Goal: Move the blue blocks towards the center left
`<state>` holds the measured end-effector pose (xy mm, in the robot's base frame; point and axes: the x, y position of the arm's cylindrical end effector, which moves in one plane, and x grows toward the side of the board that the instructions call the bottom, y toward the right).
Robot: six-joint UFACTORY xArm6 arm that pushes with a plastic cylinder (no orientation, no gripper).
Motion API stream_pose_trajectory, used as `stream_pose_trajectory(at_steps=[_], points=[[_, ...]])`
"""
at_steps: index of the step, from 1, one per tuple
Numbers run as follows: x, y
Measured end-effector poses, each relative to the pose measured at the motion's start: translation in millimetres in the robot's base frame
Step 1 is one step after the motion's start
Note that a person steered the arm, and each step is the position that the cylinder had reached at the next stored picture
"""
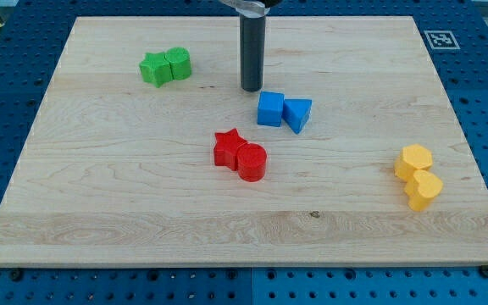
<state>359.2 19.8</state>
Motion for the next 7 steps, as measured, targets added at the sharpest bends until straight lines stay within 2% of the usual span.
stream_pose_trajectory(at_steps=[1,2,3,4,6,7], points=[[1,77],[28,143],[72,134],[74,98],[42,-4],[40,-21]])
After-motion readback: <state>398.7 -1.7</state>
